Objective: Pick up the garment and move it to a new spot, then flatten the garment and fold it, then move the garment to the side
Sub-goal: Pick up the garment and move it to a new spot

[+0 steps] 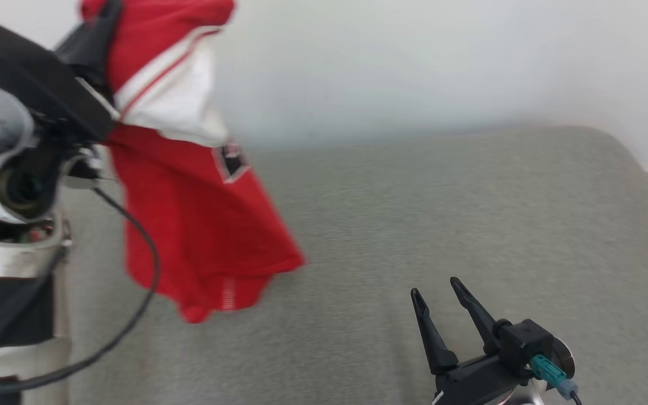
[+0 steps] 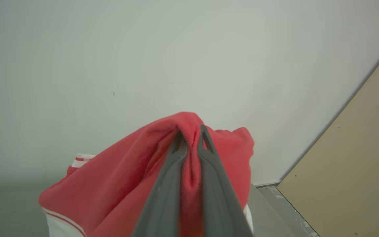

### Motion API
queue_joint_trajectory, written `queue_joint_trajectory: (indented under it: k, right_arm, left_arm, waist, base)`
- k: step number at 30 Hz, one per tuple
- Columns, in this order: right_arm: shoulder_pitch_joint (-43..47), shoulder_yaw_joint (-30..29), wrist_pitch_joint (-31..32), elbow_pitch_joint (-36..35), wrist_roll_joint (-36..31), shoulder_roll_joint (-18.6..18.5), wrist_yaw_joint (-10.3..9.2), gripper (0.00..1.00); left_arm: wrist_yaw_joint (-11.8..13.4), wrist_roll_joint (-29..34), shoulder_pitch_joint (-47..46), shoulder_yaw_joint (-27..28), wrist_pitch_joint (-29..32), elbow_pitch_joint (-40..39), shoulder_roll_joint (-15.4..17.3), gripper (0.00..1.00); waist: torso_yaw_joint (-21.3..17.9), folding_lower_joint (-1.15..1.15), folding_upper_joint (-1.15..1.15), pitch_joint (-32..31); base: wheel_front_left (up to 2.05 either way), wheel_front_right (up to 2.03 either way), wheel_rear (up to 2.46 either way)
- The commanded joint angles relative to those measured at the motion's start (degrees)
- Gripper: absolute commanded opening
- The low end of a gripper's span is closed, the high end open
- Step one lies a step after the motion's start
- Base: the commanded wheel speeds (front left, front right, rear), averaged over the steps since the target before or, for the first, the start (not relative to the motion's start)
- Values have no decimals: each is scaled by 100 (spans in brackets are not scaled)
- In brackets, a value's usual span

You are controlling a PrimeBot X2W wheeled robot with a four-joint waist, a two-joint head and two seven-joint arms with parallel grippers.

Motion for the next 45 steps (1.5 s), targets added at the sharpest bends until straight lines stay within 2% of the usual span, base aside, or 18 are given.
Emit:
queue_joint_trajectory:
  k: [1,9,18,19,20,21,23,25,26,31,32,33,35,41,45]
  right_arm:
    - [32,-5,21,-42,-15,-10,-12,100]
    - [71,-14,142,-210,-25,-9,-12,100]
    - [104,12,224,-349,-78,-7,-12,100]
    - [120,10,241,-353,-88,-8,-12,100]
    - [126,5,254,-359,-97,-8,-12,100]
    - [131,-8,254,-361,-104,-8,-12,100]
    - [146,-43,272,-375,-118,-8,-12,100]
    - [240,-168,311,-400,-172,-8,-12,100]
    - [240,-168,311,-400,-172,-8,-12,100]
    - [364,-413,370,-492,-244,-9,-12,100]
    - [364,-413,370,-492,-244,-9,-12,100]
    - [411,-497,398,-530,-248,-8,-12,100]
    - [463,-604,413,-581,-257,-8,-12,100]
    - [669,-897,479,-647,-323,-9,-12,100]
    - [846,-1107,524,-694,-376,-8,-12,100]
  left_arm:
    - [-41,-45,97,-58,-66,-26,-138,0]
    - [-240,116,881,-561,-530,444,-656,0]
    - [-366,645,1866,-1275,-1821,1863,-940,1]
    - [-373,700,1943,-1376,-1962,2031,-959,30]
    - [-391,717,1997,-1457,-2107,2167,-977,93]
    - [-363,711,2050,-1522,-2259,2292,-987,100]
    - [-379,705,2141,-1651,-2576,2461,-1012,100]
    - [-402,652,2284,-1758,-3203,2457,-1017,100]
    - [-402,652,2284,-1758,-3203,2457,-1017,100]
    - [-447,530,2677,-1852,-4257,2084,-1019,100]
    - [-447,530,2677,-1852,-4257,2084,-1019,100]
    - [-404,534,2925,-1766,-4590,1929,-1008,100]
    - [-377,664,3161,-1694,-4885,1778,-839,100]
    - [-114,1424,3931,-1441,-5277,1278,-303,100]
    - [25,1911,4458,-989,-5291,767,-231,100]
  waist:
    - [-672,1,1,-2]
    - [-1264,1,1,186]
    - [-1521,1,1,366]
    - [-1517,1,1,364]
    - [-1510,1,1,362]
    - [-1493,1,1,351]
    - [-1438,1,1,311]
    - [-1287,1,1,226]
    - [-1287,1,1,226]
    - [-990,1,1,61]
    - [-990,1,1,61]
    - [-866,1,1,0]
    - [-739,1,1,-49]
    - [-355,1,1,-182]
    - [-139,1,1,-236]
  base:
    - [0,0,0]
    - [0,0,0]
    - [0,0,0]
    - [0,0,0]
    - [0,0,0]
    - [0,0,0]
    - [0,0,0]
    - [0,0,0]
    - [0,0,0]
    - [0,0,0]
    - [0,0,0]
    - [0,0,0]
    - [0,0,0]
    - [0,0,0]
    - [0,0,0]
